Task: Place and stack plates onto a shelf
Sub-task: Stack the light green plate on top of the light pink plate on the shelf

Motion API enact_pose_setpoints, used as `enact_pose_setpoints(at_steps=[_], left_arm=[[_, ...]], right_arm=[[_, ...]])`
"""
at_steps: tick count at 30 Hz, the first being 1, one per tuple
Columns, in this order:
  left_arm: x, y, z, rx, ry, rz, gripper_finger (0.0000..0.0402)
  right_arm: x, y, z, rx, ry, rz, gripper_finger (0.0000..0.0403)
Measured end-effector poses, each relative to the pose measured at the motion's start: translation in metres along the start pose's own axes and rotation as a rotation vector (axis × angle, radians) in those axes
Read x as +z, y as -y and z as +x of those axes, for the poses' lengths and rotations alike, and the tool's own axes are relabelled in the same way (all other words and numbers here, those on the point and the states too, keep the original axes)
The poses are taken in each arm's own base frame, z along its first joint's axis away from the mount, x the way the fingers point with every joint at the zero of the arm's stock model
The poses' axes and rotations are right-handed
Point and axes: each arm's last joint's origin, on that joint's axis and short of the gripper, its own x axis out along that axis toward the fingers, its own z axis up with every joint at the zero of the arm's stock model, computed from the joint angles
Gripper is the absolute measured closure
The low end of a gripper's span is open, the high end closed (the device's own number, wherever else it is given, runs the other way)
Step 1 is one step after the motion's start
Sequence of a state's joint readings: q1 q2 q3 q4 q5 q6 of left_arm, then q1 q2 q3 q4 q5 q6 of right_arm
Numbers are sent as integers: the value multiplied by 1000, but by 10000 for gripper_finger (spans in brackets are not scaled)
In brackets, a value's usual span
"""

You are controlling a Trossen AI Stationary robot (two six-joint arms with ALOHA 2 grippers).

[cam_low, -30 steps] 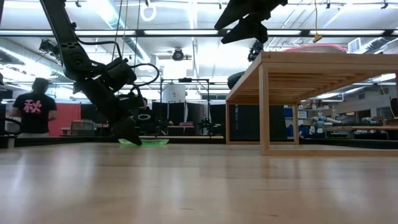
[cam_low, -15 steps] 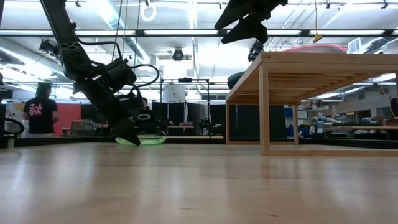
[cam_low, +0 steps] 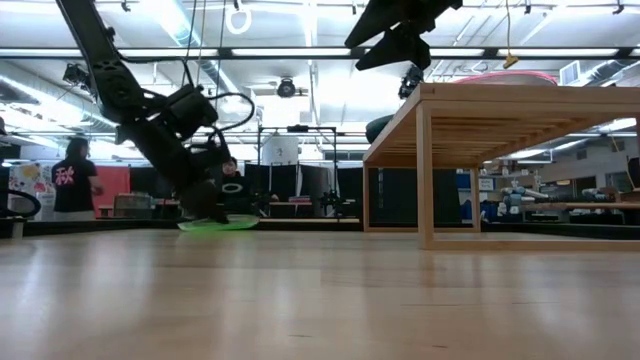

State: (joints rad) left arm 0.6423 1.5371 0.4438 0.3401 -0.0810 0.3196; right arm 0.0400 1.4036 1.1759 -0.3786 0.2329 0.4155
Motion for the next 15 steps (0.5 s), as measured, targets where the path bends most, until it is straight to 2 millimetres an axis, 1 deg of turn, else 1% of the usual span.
enact_pose_setpoints(at_steps=[8, 15], left_arm=[[20, 17, -19, -51, 113, -30, 397], [39, 41, -47, -136, 233, -4, 398]], right_arm=[[0, 0, 0, 0, 1, 0, 185], [1, 1, 0, -12, 9, 3, 185]])
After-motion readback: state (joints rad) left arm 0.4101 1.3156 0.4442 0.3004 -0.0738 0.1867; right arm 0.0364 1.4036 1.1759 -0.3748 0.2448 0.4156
